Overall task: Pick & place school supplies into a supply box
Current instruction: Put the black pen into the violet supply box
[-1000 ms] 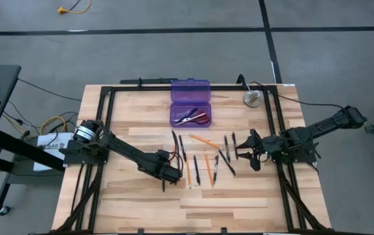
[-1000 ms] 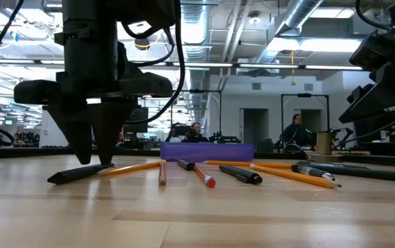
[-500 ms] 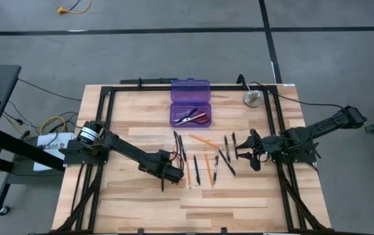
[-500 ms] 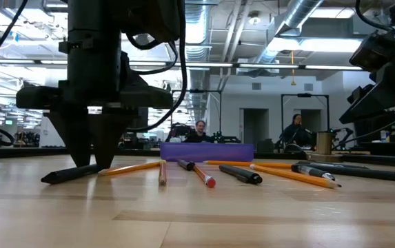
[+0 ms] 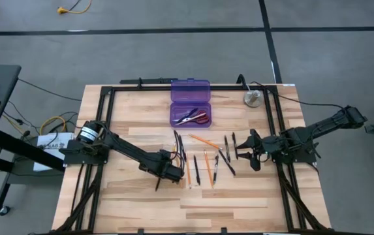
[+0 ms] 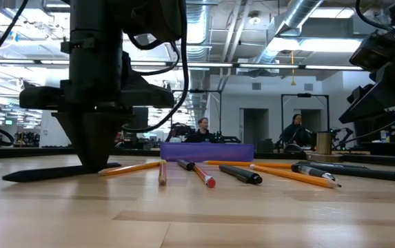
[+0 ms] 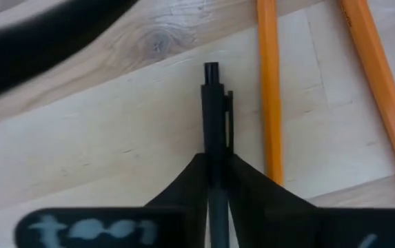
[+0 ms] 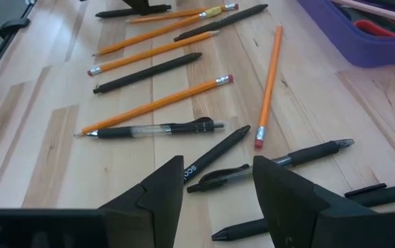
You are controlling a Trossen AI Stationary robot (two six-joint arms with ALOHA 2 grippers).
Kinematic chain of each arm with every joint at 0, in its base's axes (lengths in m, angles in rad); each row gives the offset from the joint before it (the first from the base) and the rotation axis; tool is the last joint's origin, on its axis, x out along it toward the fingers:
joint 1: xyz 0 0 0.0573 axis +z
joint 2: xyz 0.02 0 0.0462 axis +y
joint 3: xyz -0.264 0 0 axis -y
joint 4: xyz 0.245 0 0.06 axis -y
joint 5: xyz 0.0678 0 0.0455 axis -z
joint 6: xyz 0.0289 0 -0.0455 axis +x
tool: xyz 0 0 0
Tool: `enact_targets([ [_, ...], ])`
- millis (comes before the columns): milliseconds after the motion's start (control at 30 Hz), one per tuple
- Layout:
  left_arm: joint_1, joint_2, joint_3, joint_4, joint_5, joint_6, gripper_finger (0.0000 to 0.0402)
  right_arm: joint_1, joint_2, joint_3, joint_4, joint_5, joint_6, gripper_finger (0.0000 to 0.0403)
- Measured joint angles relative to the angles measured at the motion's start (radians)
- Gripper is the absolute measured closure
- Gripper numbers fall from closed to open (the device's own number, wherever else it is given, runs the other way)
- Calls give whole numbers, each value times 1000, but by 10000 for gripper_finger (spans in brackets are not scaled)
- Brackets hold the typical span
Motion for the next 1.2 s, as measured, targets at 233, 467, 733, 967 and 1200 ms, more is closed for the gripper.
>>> enact_targets([
  [233, -3, 1, 0, -20, -46, -10, 382, 0, 0, 0, 0, 0, 0, 234],
  [467, 0, 11, 31, -135, -144, -14, 383, 0, 0, 0, 0, 0, 0, 234],
  [733, 40, 9, 171, -409, -226, 38, 381, 0, 0, 0, 1, 0, 1, 234],
  [967, 127, 8, 325, -456, -348, 255, 381, 0, 0, 0, 4, 0, 1, 234],
  [1200, 269, 6, 469, -417, -422, 632, 380, 0, 0, 0, 4, 0, 26, 234],
])
